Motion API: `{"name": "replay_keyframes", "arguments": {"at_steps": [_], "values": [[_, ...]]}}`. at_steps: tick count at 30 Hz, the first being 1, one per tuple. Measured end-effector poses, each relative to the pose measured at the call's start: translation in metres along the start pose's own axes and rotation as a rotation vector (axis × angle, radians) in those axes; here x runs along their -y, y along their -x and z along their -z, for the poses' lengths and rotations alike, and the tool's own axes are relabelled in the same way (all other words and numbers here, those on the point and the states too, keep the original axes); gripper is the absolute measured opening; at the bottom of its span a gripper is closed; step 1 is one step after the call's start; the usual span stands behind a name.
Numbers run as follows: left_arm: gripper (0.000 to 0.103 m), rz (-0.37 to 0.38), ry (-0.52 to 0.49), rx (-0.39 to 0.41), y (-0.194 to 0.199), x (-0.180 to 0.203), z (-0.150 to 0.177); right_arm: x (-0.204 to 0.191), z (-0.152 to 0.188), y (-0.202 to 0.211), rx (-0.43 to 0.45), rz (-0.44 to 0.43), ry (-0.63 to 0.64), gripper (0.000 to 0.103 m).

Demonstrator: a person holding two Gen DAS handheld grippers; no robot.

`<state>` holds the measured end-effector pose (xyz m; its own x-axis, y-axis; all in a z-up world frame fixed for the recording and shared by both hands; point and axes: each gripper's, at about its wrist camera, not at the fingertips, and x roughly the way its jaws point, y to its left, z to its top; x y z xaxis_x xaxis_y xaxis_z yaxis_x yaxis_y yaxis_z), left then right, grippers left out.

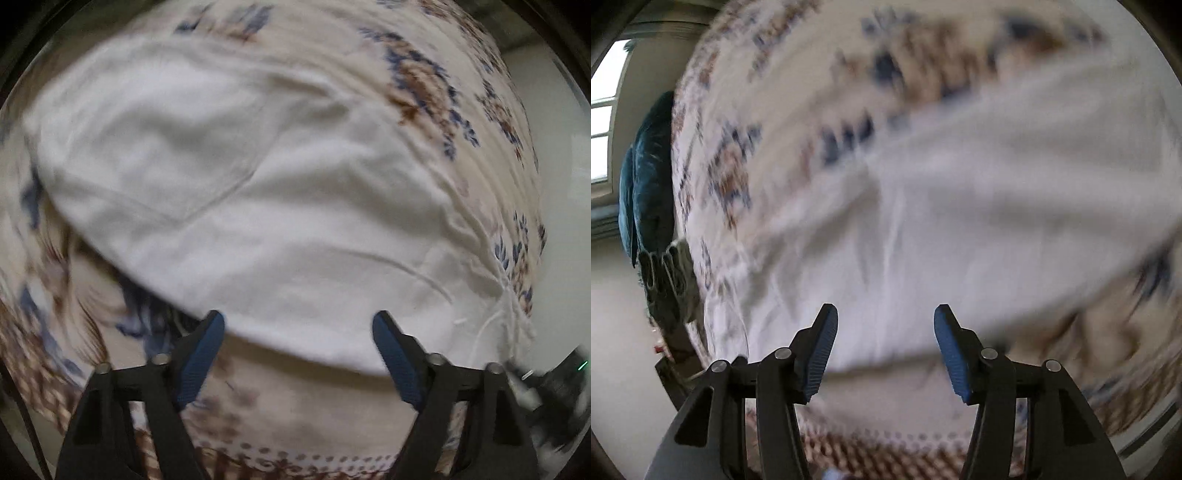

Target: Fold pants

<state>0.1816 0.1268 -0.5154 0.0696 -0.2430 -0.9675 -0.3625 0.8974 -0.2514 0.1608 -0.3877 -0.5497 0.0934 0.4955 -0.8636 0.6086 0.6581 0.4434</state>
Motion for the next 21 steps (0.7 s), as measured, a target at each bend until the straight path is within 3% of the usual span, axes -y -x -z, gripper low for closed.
{"name": "replay_keyframes", "arguments": {"at_steps": [1,4,8,12,14,15,18,21], "values": [[0.059,0.026,0.033,-0.011,-0.003,-0.004,0.001,0.004,0.008,-0.011,-0.019,-0.023,-0.026,0.058],[0.054,0.099,0.142,-0.037,-0.017,-0.016,-0.002,0.013,0.02,-0.041,-0.023,-0.061,-0.097,0.058],[0.043,0.094,0.207,-0.026,-0.025,-0.026,-0.007,0.029,0.03,-0.064,-0.014,-0.109,-0.242,0.058],[0.02,0.079,0.204,-0.003,-0.026,-0.032,-0.008,0.031,0.028,-0.07,0.022,-0.168,-0.279,0.056],[0.013,0.068,0.176,0.015,-0.023,-0.032,-0.008,0.031,0.023,-0.071,0.056,-0.159,-0.269,0.043],[0.01,0.061,0.162,0.02,-0.025,-0.03,-0.01,0.029,0.021,-0.07,0.082,-0.12,-0.256,0.017],[0.005,0.034,0.13,0.043,-0.018,-0.026,-0.006,0.025,0.032,-0.057,0.119,-0.112,-0.244,0.009],[0.004,-0.03,0.064,0.076,-0.008,-0.027,0.004,0.018,0.052,-0.033,0.161,-0.087,-0.178,0.008]]}}
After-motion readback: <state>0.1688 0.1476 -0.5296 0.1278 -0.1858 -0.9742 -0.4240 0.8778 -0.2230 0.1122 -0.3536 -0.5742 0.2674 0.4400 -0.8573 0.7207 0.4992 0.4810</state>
